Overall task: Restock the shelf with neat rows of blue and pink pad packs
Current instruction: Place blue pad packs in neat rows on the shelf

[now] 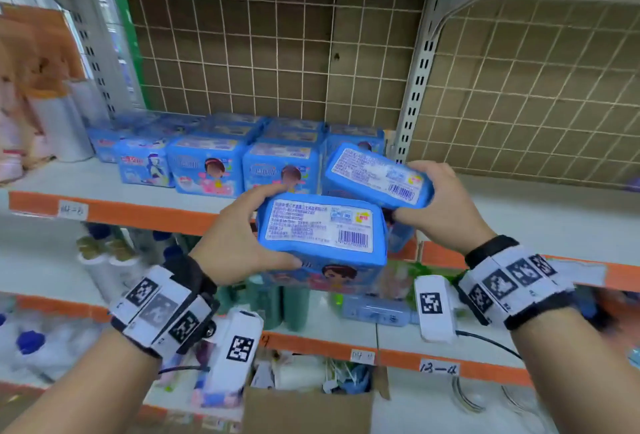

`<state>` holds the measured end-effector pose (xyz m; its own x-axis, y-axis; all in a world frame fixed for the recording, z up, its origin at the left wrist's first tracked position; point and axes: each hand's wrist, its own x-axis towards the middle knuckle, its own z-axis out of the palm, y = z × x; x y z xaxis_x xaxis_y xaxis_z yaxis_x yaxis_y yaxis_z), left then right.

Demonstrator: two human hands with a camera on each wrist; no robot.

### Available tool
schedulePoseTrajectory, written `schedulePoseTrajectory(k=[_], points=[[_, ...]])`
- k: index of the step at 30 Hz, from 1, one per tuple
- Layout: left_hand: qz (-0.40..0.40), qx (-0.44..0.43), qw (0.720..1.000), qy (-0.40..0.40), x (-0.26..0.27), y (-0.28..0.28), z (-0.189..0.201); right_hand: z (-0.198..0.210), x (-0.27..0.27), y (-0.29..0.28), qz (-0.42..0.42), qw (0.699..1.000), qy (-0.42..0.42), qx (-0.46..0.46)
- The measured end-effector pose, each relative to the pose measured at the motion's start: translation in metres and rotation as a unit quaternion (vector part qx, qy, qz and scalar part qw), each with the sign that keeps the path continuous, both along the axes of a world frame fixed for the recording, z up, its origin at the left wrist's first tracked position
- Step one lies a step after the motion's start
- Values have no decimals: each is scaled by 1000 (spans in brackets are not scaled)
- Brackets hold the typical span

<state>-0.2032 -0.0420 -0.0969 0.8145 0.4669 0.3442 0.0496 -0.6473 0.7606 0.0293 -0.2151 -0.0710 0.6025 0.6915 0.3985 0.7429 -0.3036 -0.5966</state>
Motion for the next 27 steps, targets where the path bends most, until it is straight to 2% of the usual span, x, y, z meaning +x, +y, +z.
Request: schedulePoseTrajectory(k=[5, 8, 14, 20, 27], points=[[13, -9, 1000, -20, 44, 43, -2, 8, 49, 49, -76, 993, -24, -88], [9, -8, 1000, 3, 64, 62, -15, -3, 73, 71, -74, 982, -30, -170], [-22, -7, 1000, 5, 80, 75, -36, -9, 105, 99, -21, 979, 21, -204], [-39, -39, 998, -5, 82, 77, -38, 0, 118, 130, -12, 958, -33, -284], [-44, -65, 997, -11, 84, 79, -44, -7, 130, 152, -27, 958, -31, -283]])
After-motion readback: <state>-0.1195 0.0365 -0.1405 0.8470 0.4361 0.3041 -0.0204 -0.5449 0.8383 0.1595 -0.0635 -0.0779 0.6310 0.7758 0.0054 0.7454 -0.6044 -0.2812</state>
